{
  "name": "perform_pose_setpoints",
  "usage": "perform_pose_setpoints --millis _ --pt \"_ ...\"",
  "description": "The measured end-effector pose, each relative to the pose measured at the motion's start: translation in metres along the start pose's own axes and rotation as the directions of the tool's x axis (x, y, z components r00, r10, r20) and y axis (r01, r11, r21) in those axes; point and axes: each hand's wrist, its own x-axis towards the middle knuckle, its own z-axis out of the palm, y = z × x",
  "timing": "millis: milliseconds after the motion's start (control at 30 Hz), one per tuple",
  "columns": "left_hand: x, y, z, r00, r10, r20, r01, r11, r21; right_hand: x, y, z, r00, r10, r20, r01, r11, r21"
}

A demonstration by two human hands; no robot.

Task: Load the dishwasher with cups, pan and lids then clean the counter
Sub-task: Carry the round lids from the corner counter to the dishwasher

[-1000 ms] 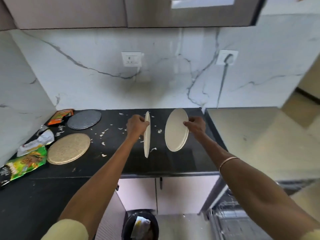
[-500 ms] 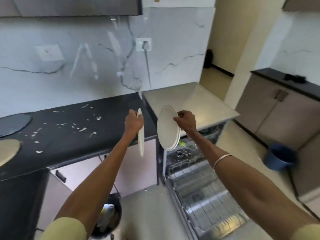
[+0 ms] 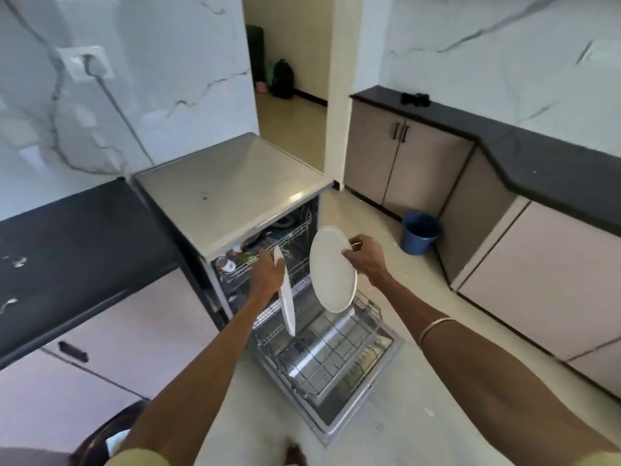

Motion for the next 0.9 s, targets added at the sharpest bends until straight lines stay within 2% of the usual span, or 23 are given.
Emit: perform_pose_setpoints --millis 300,433,633,900 --pt "0.038 0.033 0.079 0.985 -0.059 0.164 0.062 0.998 -0.010 0.053 0.073 -0.033 0.993 0.113 -0.029 -0.114 0.993 -0.012" --pt "0.056 0.037 0.111 0.977 -0.094 0.189 0.091 0.996 0.022 0.086 0.112 -0.039 0.990 0.141 -0.010 -0.141 0.989 -0.037" --pt "0.084 0.029 0.184 0.961 -0.225 0.159 0.223 0.974 0.033 0.166 0.163 -0.045 0.983 0.158 0.096 -0.148 0.984 -0.098" --pt "0.118 0.017 0.276 0.890 -0.454 -0.036 0.452 0.891 -0.046 0.279 0.226 -0.010 0.914 0.107 0.391 -0.041 0.984 -0.173"
